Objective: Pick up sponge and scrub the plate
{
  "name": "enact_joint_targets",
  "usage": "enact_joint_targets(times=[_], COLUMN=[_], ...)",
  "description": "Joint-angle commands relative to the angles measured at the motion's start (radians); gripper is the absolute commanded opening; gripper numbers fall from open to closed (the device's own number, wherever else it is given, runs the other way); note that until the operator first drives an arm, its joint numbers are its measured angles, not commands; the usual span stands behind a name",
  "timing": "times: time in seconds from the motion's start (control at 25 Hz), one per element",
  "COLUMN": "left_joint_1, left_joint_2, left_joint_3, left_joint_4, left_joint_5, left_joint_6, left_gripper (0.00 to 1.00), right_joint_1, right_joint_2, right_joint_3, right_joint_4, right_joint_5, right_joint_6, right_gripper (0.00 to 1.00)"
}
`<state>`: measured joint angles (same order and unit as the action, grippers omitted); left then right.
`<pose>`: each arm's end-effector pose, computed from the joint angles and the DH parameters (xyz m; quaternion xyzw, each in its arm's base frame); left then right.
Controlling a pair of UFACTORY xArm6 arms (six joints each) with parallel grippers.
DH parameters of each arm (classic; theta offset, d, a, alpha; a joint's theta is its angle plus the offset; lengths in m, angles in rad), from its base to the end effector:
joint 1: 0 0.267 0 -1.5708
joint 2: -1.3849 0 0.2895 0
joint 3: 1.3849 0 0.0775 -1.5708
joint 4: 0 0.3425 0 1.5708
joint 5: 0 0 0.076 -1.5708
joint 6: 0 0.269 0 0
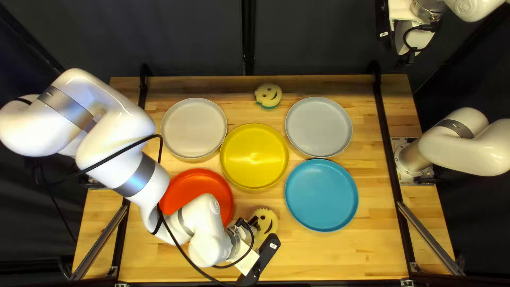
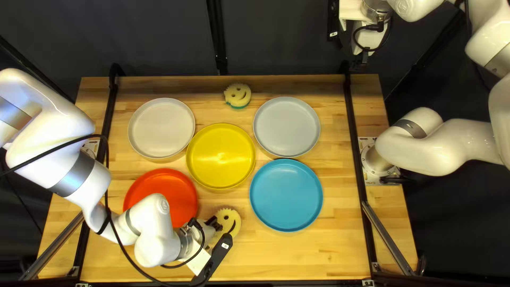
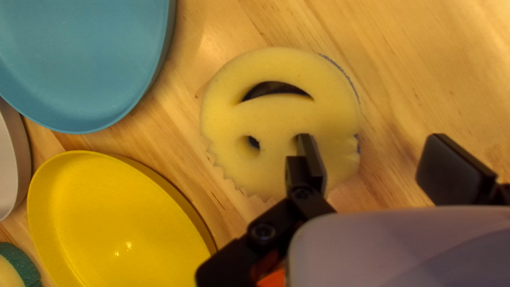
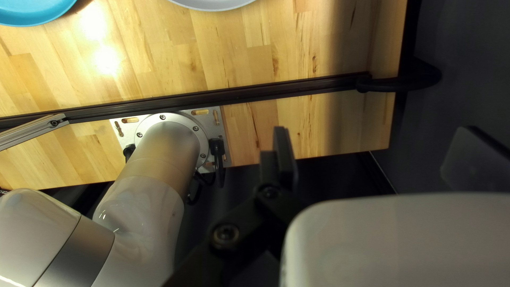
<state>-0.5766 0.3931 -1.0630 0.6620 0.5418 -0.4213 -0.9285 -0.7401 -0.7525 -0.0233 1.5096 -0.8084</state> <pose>0.4889 -0.2640 0.0415 -0.9202 0.3396 -0.1417 0.1335 0.1548 -0.2171 0.2935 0.9981 -0.0592 -0.0144 0.0010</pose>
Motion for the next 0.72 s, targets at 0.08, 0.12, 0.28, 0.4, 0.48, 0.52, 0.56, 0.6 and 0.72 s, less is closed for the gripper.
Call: enact_joint_targets(times=[0.08, 0.12, 0.28, 0.4, 0.48, 0.52, 0.56, 0.6, 0.72], left_joint_1=[-0.001, 0.002, 0.007, 0.008, 0.009, 0.009, 0.009, 0.01, 0.016], left_joint_2=[-0.005, -0.002, 0.012, 0.017, 0.019, 0.02, 0.02, 0.023, 0.032], left_joint_3=[0.0, -0.002, -0.013, -0.015, -0.013, -0.012, -0.012, -0.011, -0.011], left_joint_4=[0.026, 0.032, 0.054, 0.064, 0.069, 0.071, 0.072, 0.075, 0.078], left_joint_5=[0.011, 0.011, 0.009, 0.006, 0.003, 0.002, 0.0, -0.003, -0.016], left_joint_6=[-0.026, -0.03, -0.046, -0.055, -0.06, -0.062, -0.064, -0.067, -0.068], left_gripper=[1.0, 1.0, 1.0, 1.0, 1.0, 1.0, 1.0, 1.0, 1.0], right_joint_1=[0.0, 0.0, 0.0, 0.0, 0.0, 0.0, 0.0, 0.0, 0.0], right_joint_2=[0.0, 0.0, 0.0, 0.0, 0.0, 0.0, 0.0, 0.0, 0.0], right_joint_3=[0.0, 0.0, 0.0, 0.0, 0.0, 0.0, 0.0, 0.0, 0.0], right_joint_4=[0.0, 0.0, 0.0, 0.0, 0.0, 0.0, 0.0, 0.0, 0.0], right_joint_5=[0.0, 0.0, 0.0, 0.0, 0.0, 0.0, 0.0, 0.0, 0.0], right_joint_6=[0.0, 0.0, 0.0, 0.0, 0.0, 0.0, 0.0, 0.0, 0.0], right_gripper=[1.0, 1.0, 1.0, 1.0, 1.0, 1.0, 1.0, 1.0, 1.0])
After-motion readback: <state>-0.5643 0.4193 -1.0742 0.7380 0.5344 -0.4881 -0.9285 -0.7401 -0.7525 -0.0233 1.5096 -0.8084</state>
